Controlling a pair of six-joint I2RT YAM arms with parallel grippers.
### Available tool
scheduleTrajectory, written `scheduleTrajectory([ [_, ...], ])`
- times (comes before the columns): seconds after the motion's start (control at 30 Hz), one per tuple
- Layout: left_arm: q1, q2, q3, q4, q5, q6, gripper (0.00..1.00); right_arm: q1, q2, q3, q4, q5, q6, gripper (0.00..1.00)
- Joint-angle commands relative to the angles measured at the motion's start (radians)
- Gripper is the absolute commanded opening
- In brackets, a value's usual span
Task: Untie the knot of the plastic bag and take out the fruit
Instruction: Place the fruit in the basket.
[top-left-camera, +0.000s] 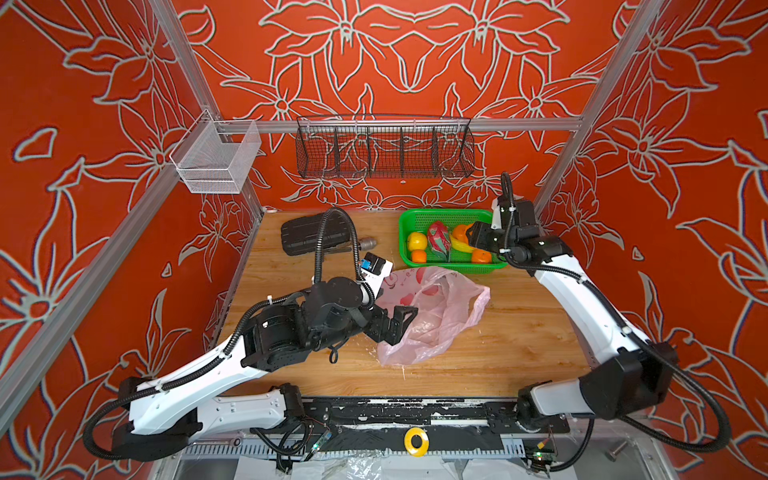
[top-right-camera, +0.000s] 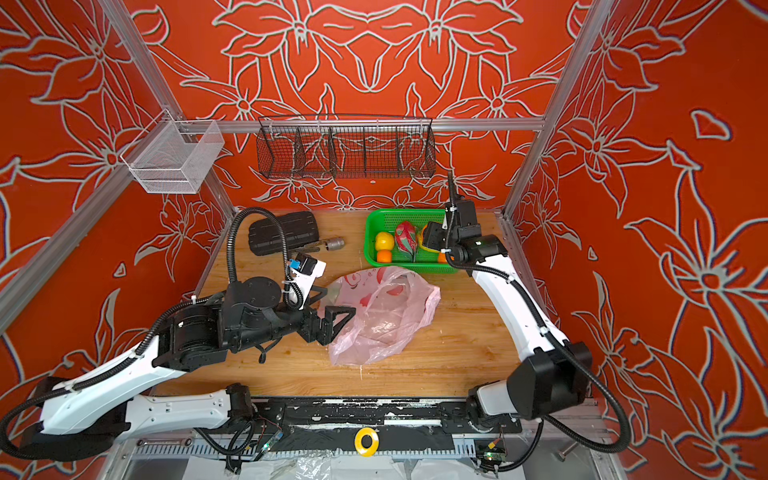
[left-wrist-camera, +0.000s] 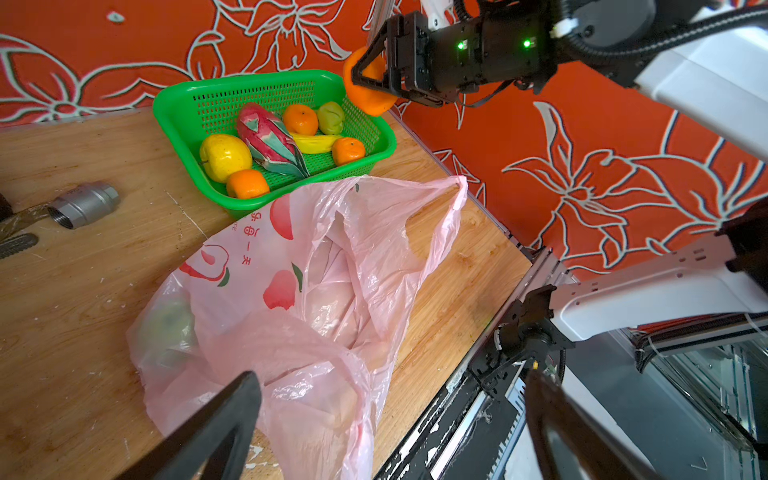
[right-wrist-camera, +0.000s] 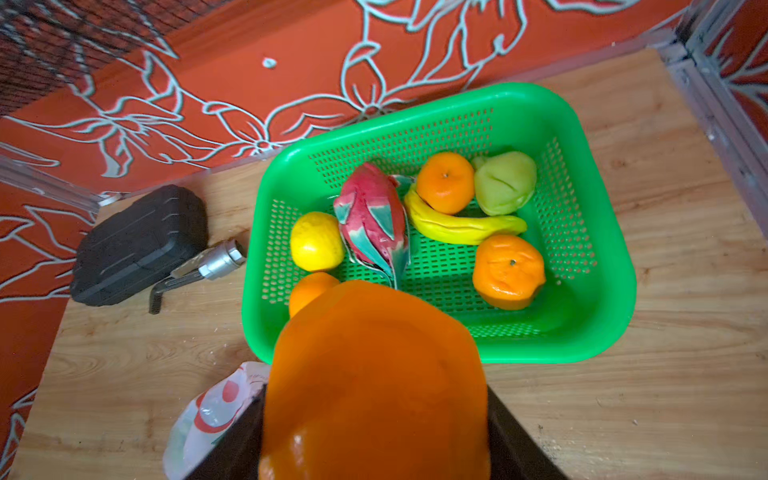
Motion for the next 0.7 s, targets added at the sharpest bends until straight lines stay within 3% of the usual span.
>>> scheduleTrajectory([
  [0.0,0.006,0.029,0.029,-0.038,-0.017,0.007,0.97,-0.048,0.053,0.032,-0.018,-0.08,0.015,0.52],
  [0.67,0.008,0.042,0.044,-0.065,-0.027,-0.005,0.97,-0.198,0.473,0.205,-0.021,-0.019,-0.026,0.51],
])
